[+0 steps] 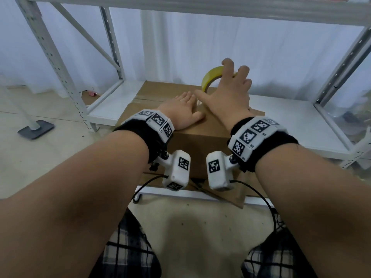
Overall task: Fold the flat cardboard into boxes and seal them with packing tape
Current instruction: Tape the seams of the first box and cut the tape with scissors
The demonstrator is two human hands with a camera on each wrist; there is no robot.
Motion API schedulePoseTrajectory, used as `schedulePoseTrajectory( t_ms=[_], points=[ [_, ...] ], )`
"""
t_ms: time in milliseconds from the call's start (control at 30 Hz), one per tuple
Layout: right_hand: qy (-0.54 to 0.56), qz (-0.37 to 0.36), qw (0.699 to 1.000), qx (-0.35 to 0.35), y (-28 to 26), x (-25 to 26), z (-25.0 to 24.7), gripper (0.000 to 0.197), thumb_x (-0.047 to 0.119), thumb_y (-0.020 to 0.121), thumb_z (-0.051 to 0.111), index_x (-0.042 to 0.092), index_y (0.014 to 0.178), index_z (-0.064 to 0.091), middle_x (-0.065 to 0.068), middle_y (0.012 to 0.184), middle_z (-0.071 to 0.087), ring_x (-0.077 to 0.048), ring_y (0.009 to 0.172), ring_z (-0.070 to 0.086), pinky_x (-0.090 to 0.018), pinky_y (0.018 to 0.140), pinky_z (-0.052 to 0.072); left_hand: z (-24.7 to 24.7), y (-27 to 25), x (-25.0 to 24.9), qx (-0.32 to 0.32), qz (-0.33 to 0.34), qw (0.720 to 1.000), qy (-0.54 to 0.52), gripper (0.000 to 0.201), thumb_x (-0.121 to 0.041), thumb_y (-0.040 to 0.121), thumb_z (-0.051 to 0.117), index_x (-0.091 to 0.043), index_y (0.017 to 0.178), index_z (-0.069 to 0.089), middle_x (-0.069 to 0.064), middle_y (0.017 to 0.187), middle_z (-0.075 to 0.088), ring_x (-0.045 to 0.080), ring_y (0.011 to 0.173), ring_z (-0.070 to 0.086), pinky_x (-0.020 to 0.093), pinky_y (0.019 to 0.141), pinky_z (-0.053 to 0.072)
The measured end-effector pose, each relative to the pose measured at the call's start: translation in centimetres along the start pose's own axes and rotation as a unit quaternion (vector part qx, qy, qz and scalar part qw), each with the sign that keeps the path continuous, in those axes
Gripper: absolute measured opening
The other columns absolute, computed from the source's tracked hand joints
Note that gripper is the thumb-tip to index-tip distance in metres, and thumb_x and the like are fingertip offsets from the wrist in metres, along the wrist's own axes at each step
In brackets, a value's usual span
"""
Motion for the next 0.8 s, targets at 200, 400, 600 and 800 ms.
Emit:
schedulePoseTrajectory(
  t_ms=[200,400,600,800],
  points=[
    [-0.038,-0.034,0.999,-0.005,0.5,-0.8,-1.0,0.087,0.05,0.068,0.074,0.027,0.14,0.03,-0.01,0.138,0.028,-0.035,0.119,0.036,-0.044,0.086,0.047,0.0,-0.5,-0.4,0.012,-0.019,1.0,-0.007,0.082,-0.059,0.097,0.026,-0.005,0.152,-0.003,0.012,0.161,-0.005,0.02,0.149,-0.002,0.033,0.12,0.002],
    [-0.003,0.019,1.0,-0.001,-0.2,-1.0,-1.0,0.082,0.05,0.072,0.071,0.033,0.141,0.029,-0.011,0.148,0.017,-0.037,0.129,0.03,-0.048,0.099,0.042,0.2,-0.4,-0.4,0.015,-0.022,1.0,-0.008,0.083,-0.06,0.097,0.026,-0.006,0.153,-0.004,0.012,0.161,-0.007,0.02,0.149,-0.003,0.033,0.12,0.002],
    [0.243,0.165,0.955,0.035,-0.4,-1.9,-1.2,0.093,0.061,0.076,0.068,0.04,0.15,0.015,-0.013,0.153,0.017,-0.034,0.133,0.038,-0.044,0.107,0.037,0.3,-0.1,-0.4,0.023,-0.024,0.999,-0.014,0.083,-0.063,0.095,0.026,-0.011,0.154,-0.002,0.009,0.161,-0.008,0.02,0.149,-0.004,0.034,0.121,0.0],
    [0.305,0.177,0.936,0.021,-0.3,-2.3,-1.1,0.1,0.053,0.071,0.077,0.026,0.148,0.02,-0.011,0.138,0.036,-0.025,0.119,0.045,-0.037,0.101,0.04,0.2,-0.1,-0.4,0.025,-0.025,0.999,-0.016,0.083,-0.064,0.095,0.026,-0.013,0.154,-0.002,0.008,0.161,-0.008,0.02,0.149,-0.004,0.036,0.121,0.001]
  ],
)
Point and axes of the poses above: each hand's wrist, its own y-axis towards the middle knuckle, its own z-axis out of the palm, x = y × z, the point moved 3 cm from there along y, towards the middle knuckle
